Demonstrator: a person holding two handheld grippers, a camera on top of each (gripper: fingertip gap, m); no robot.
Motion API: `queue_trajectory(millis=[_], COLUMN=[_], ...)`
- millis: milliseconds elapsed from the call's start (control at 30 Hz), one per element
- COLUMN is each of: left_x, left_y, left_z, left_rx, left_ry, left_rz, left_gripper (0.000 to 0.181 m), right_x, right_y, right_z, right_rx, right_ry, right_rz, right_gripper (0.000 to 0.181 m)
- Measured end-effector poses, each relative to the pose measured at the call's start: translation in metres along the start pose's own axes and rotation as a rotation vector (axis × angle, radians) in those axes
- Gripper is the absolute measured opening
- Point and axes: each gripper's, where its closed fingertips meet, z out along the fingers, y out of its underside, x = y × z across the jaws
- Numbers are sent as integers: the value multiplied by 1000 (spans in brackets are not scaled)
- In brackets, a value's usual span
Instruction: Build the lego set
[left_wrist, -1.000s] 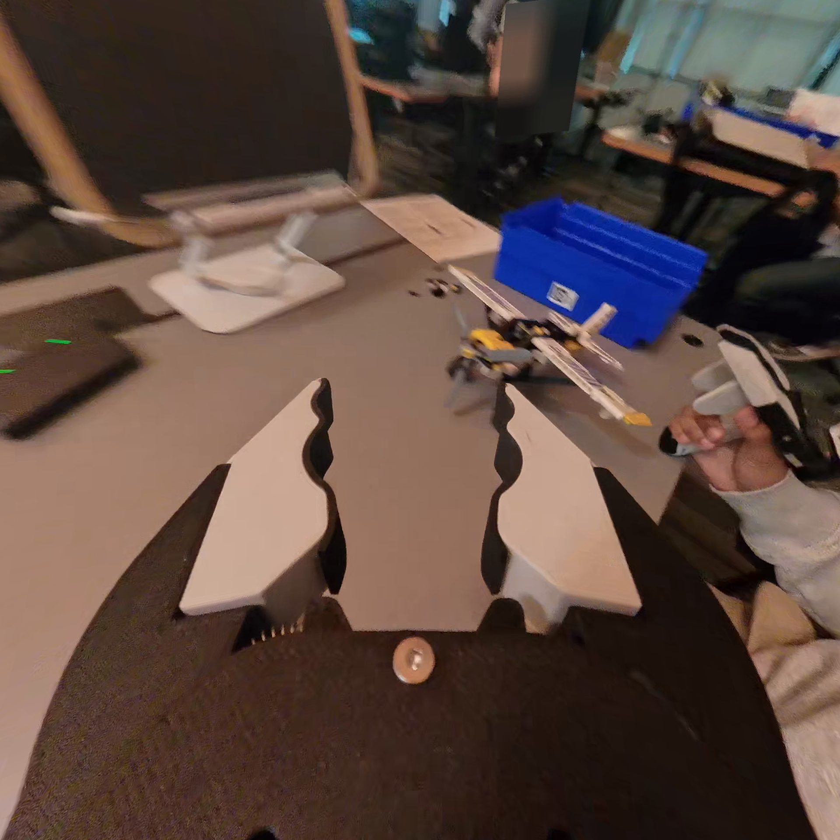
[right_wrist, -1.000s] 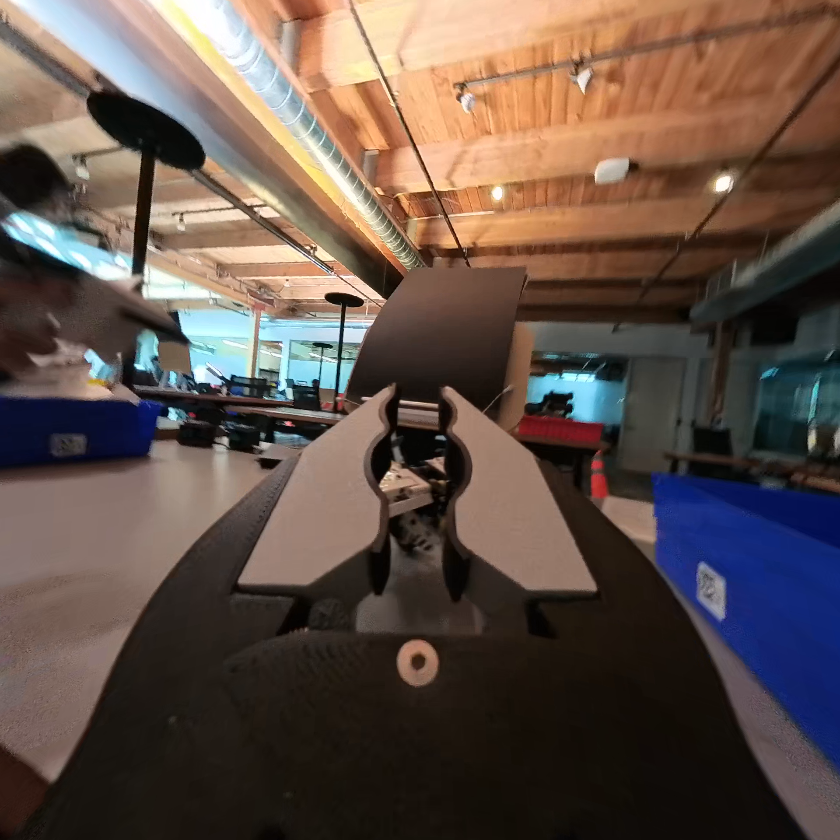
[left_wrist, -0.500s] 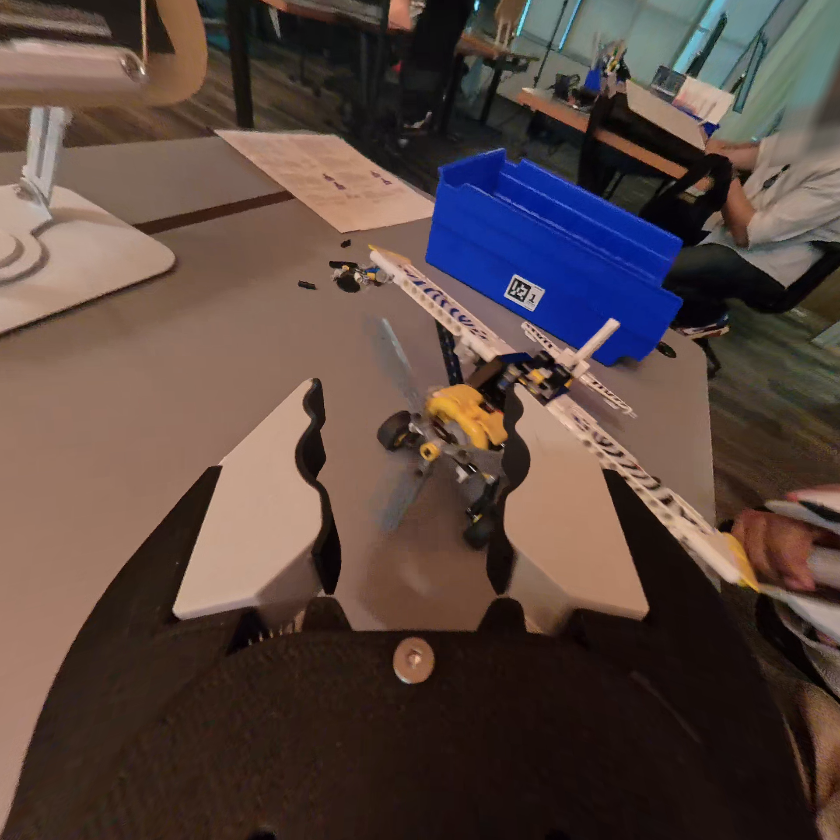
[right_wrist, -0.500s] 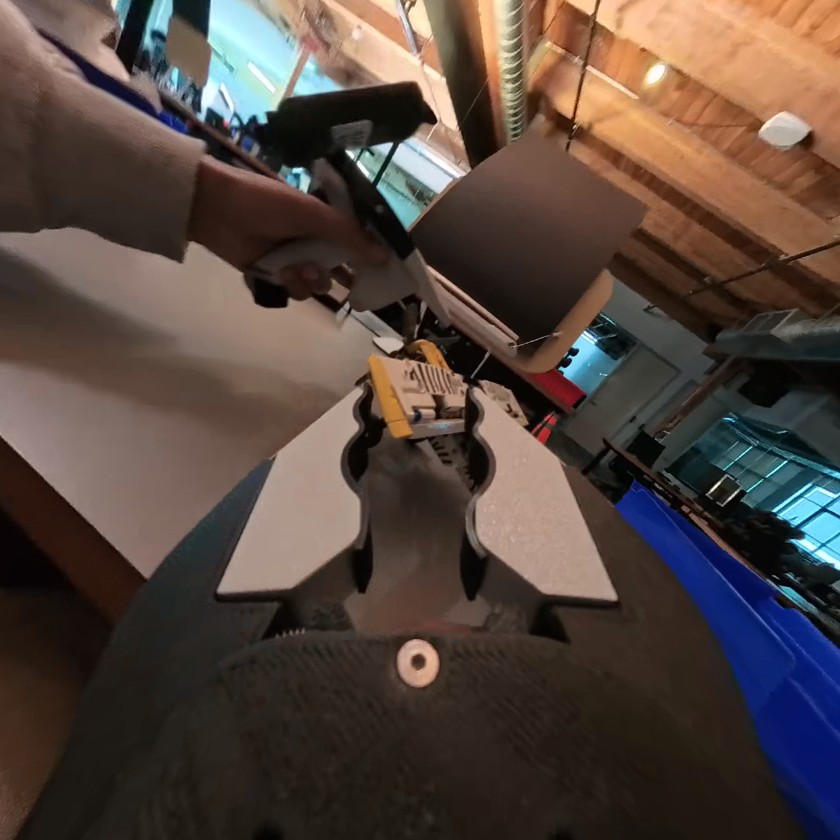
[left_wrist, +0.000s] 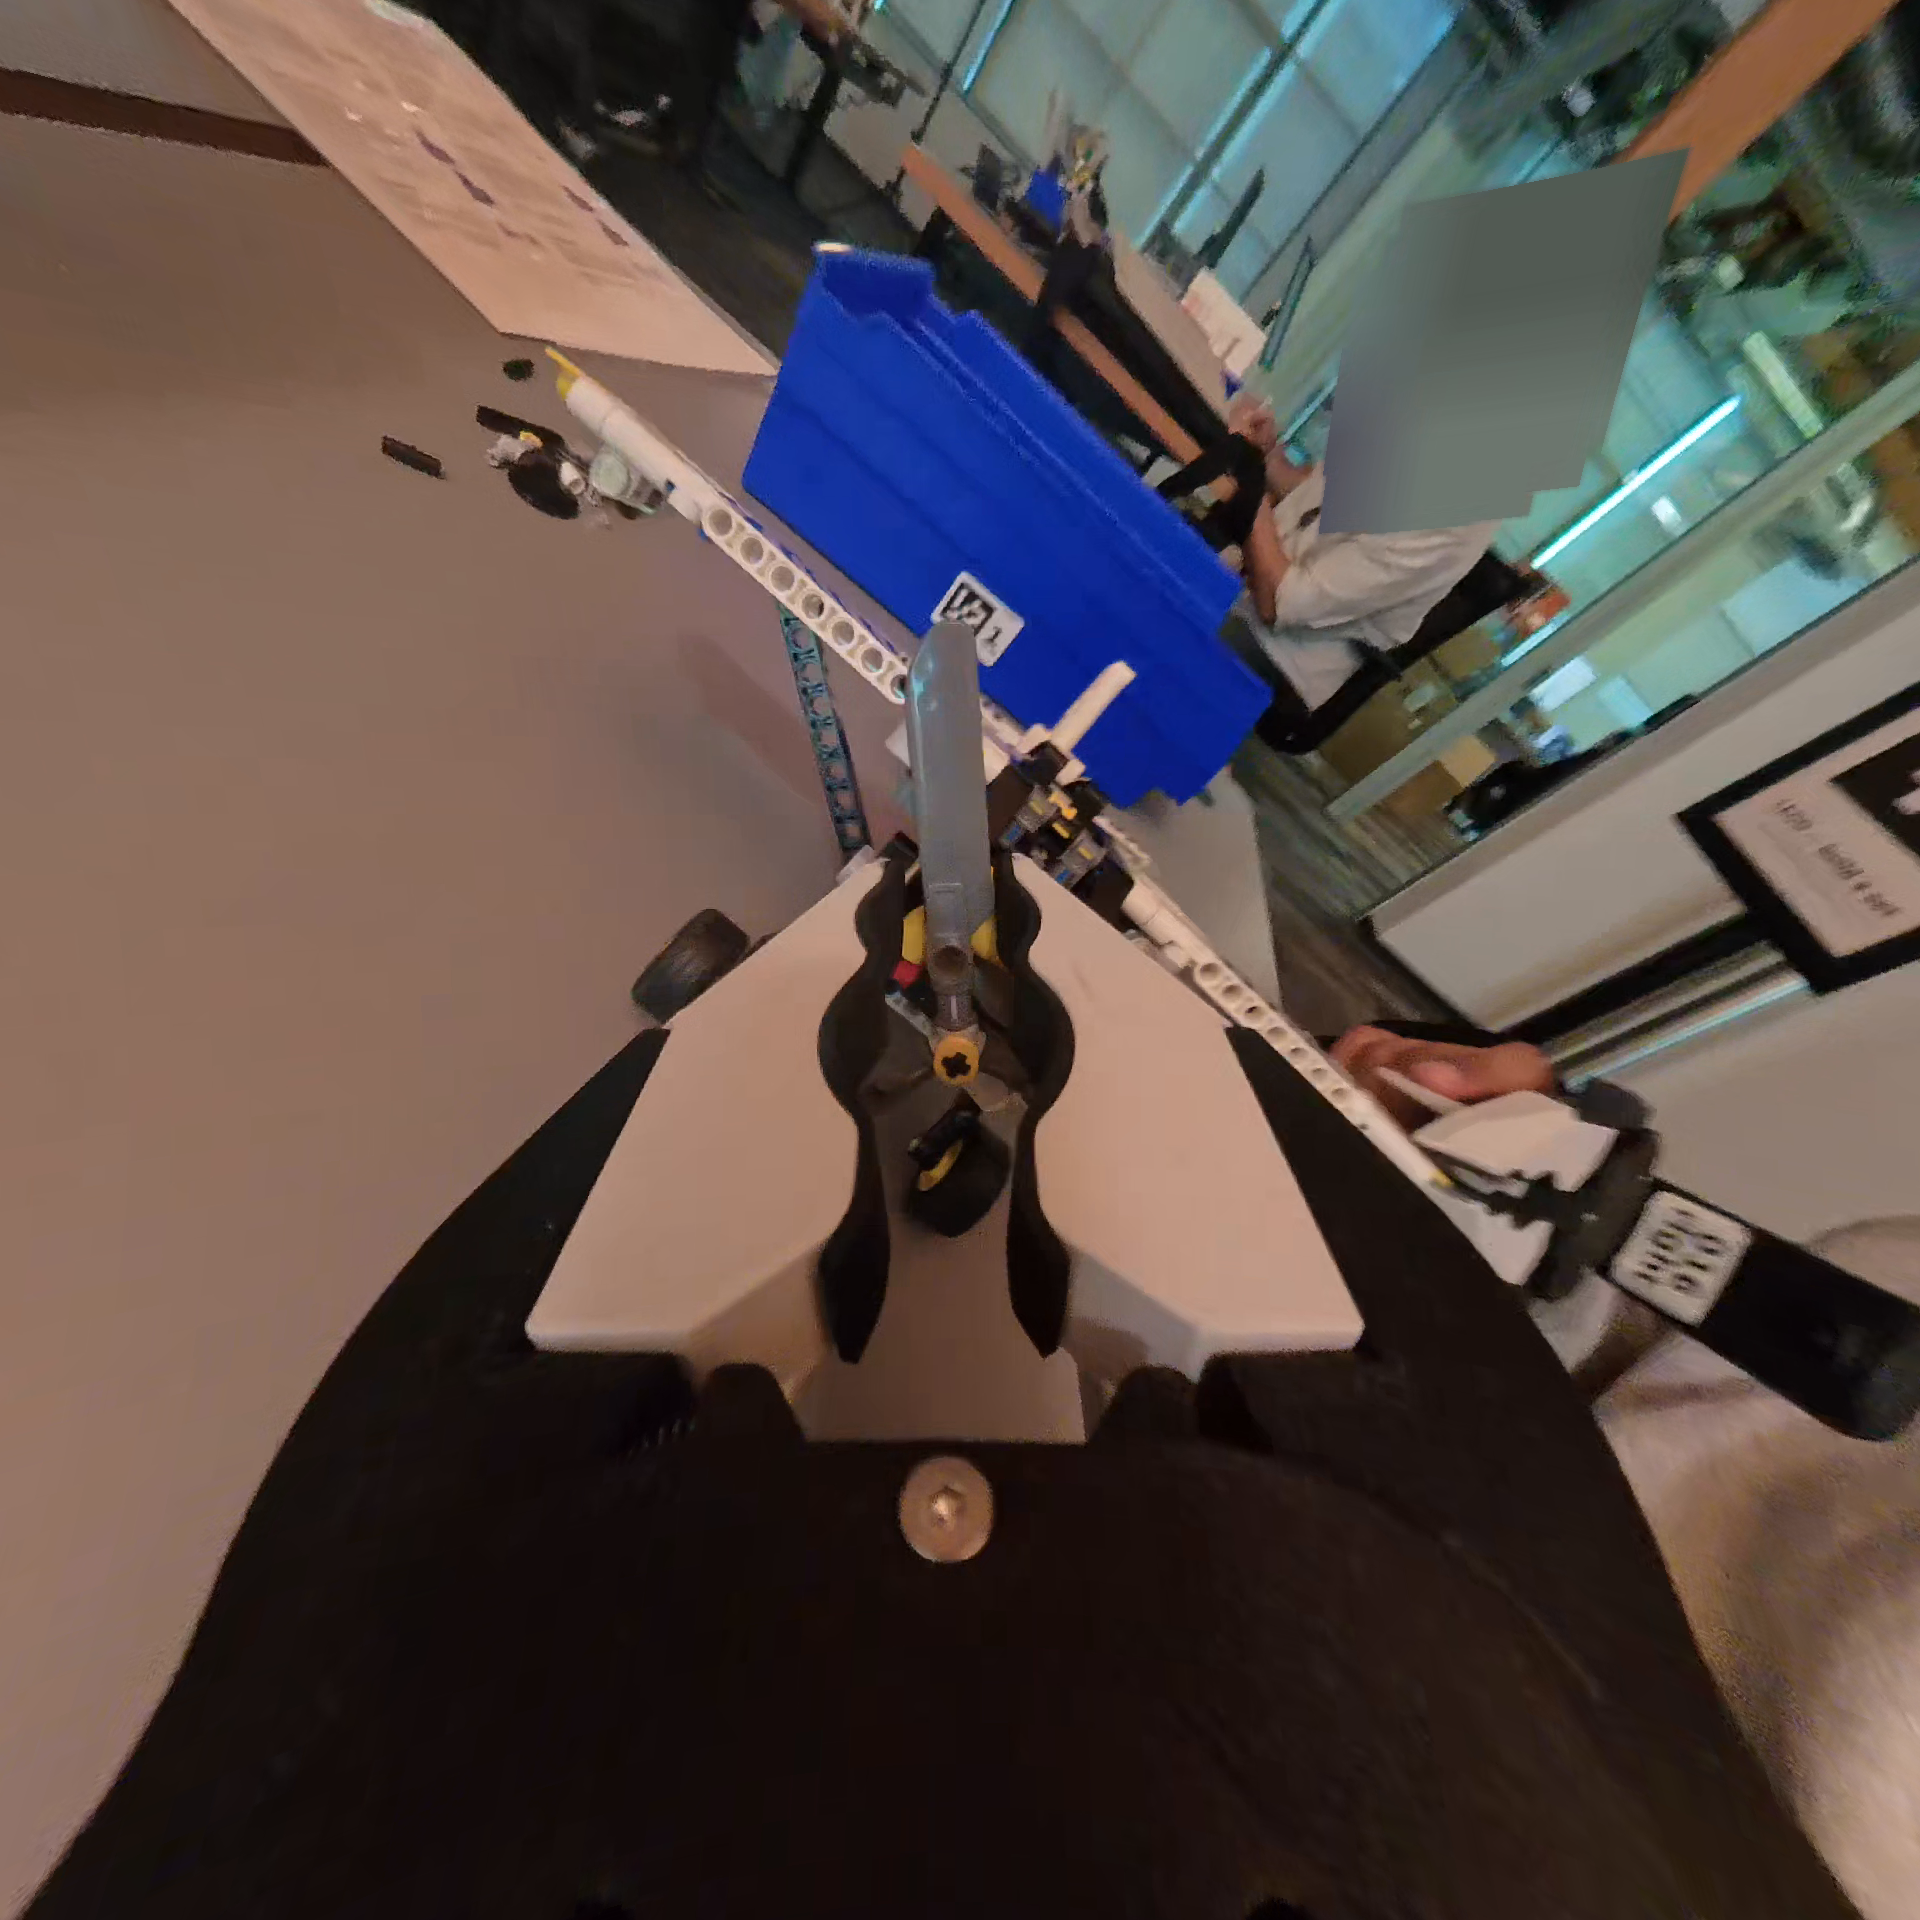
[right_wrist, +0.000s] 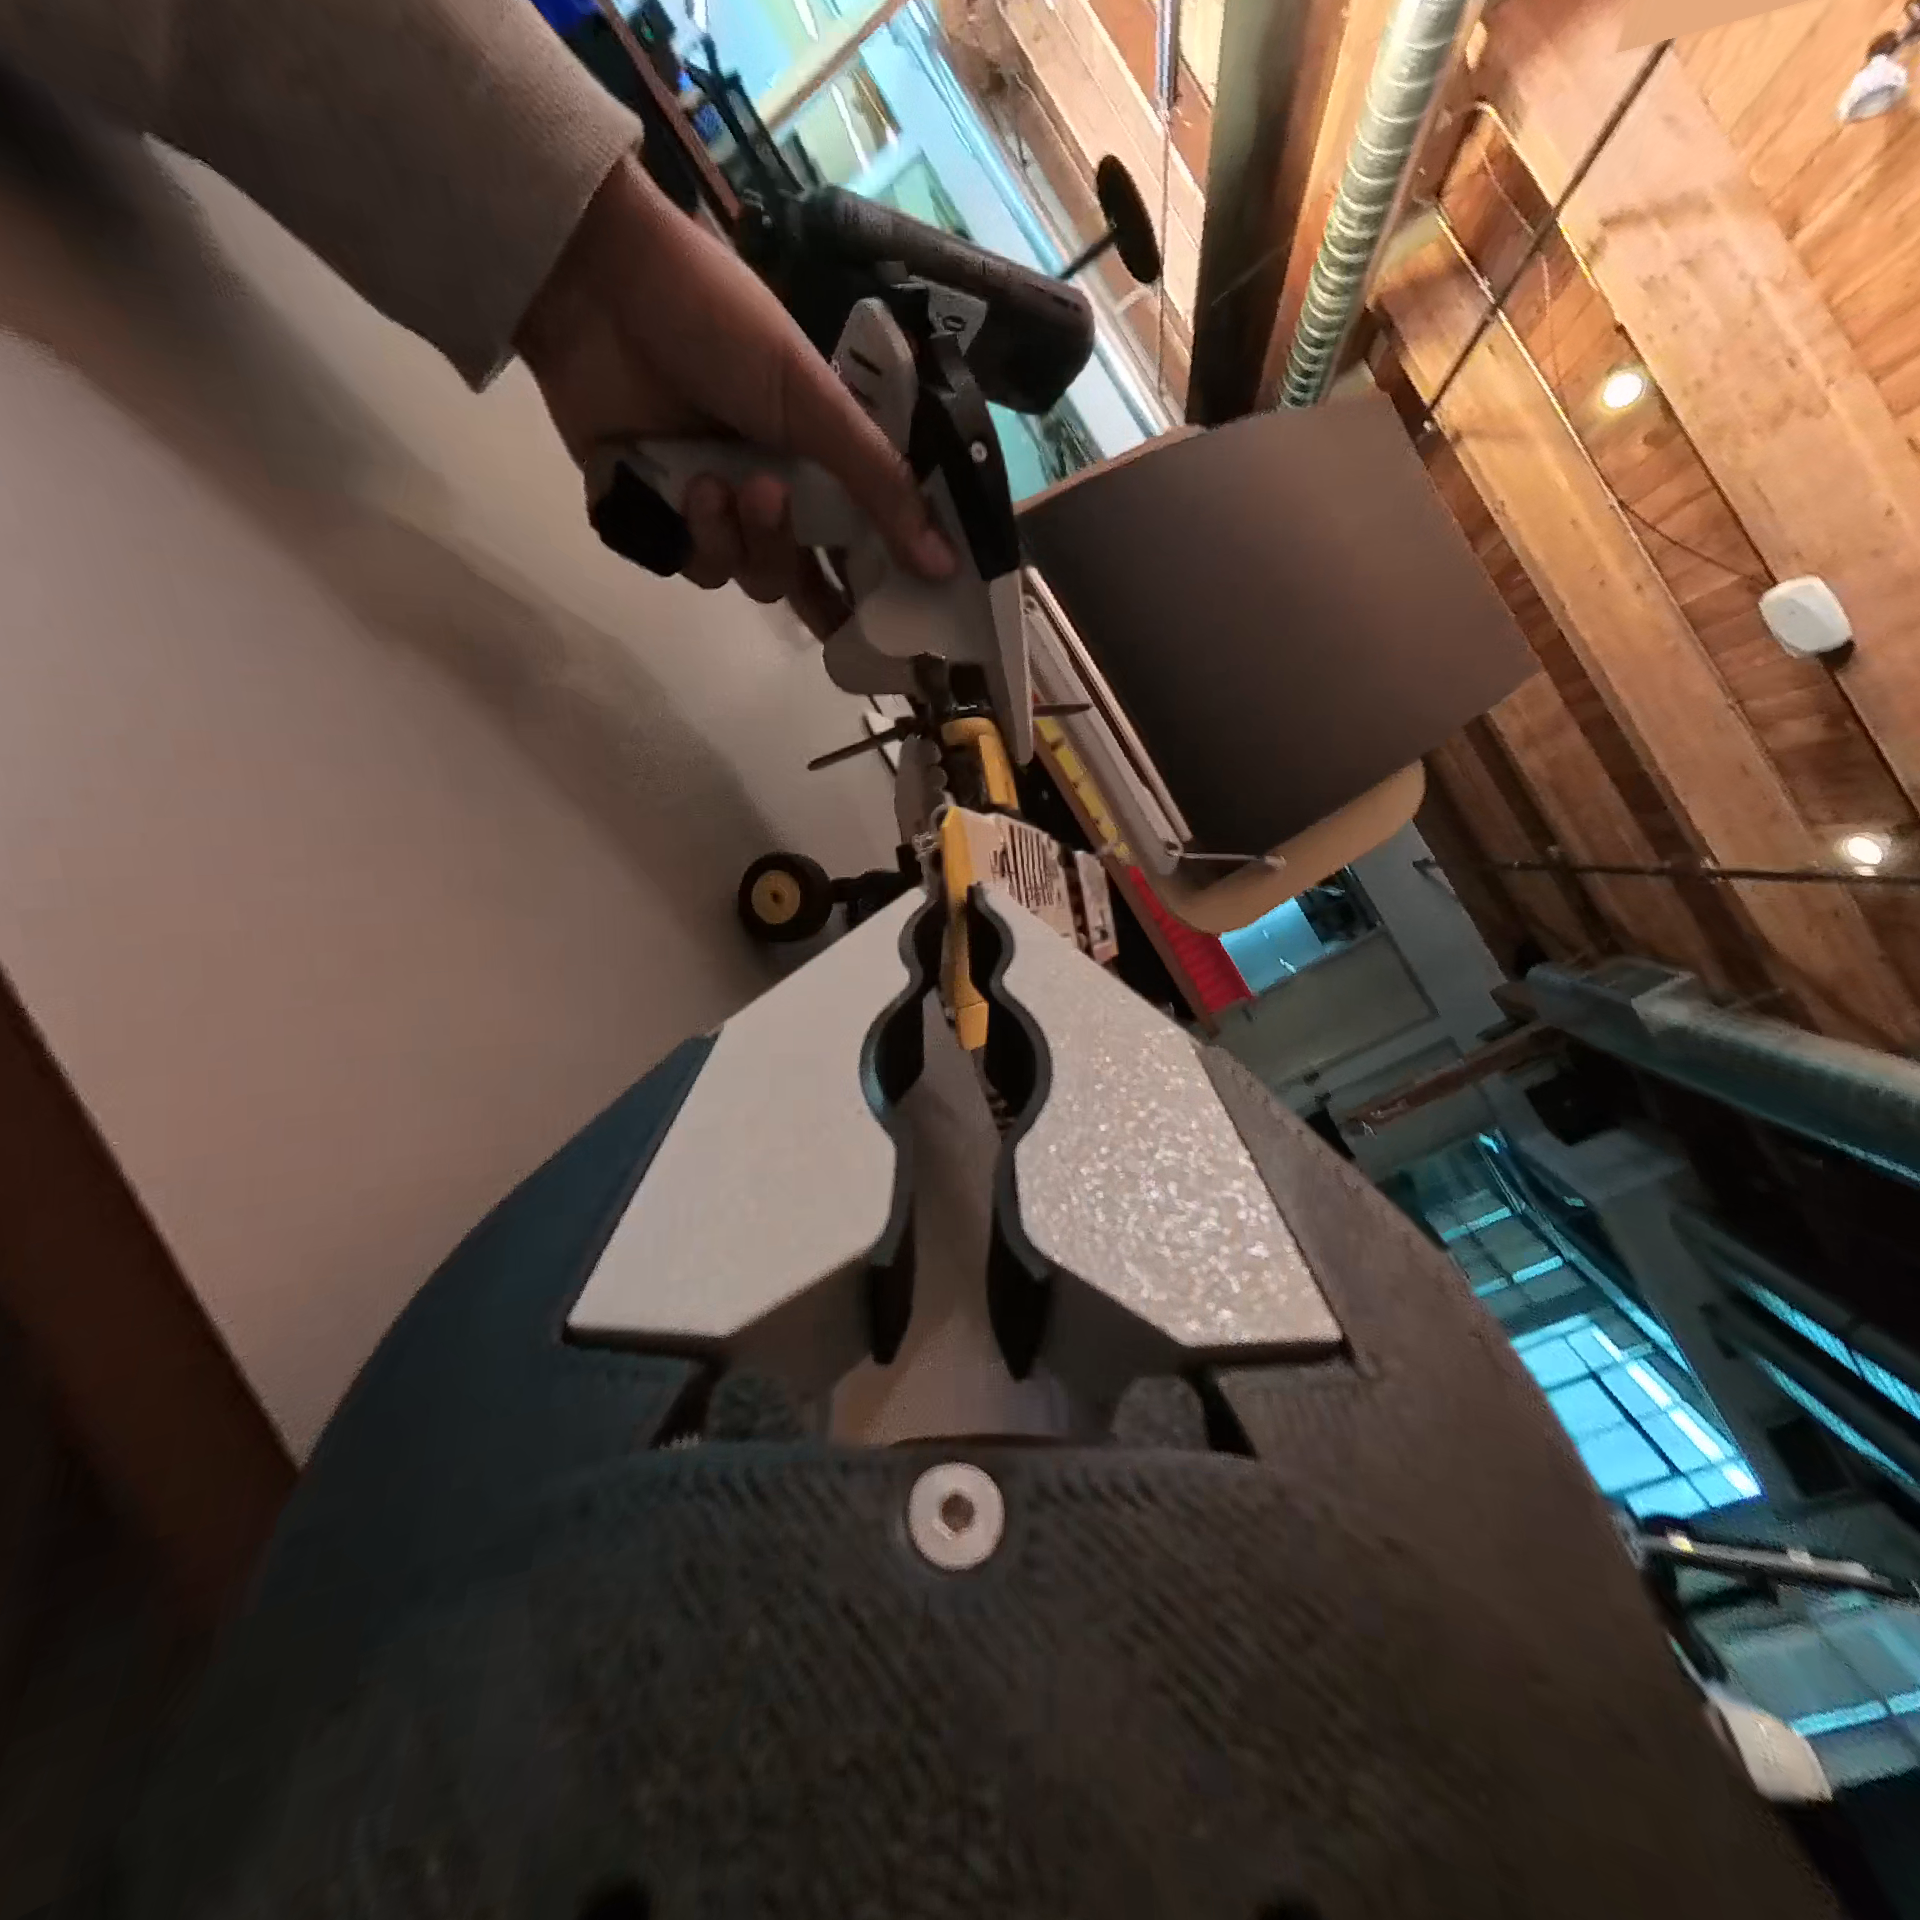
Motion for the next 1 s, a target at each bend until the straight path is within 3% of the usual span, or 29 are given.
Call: queue_trajectory(millis=[133, 333, 400, 600, 667, 800, 1000], left_x=[10, 14, 5, 6, 7, 10, 14], left_y=[1, 15, 18, 20, 19, 27, 26], left_z=[-35, -80, -95, -129, -137, -136, -135], left_rx=[109, 219, 254, 374, 400, 372, 383], left_ry=[39, -40, -104, -96, -98, -102, -114], left_rz=[-85, -95, -91, -57, -42, -2, 41], left_gripper=[9, 9, 9, 14, 20, 31, 39], right_x=[-12, -9, -6, -10, -5, -5, -22], right_y=[-3, 5, 0, -21, -22, -18, -25], right_z=[-1, 3, 6, 17, 15, 13, 20], right_rx=[77, 82, 105, 145, 166, 162, 116], right_ry=[-80, -117, -121, -137, -139, -226, -325], right_rz=[61, 52, 86, 112, 208, 424, 456], right_gripper=[2, 0, 0, 0, 4, 29, 23])
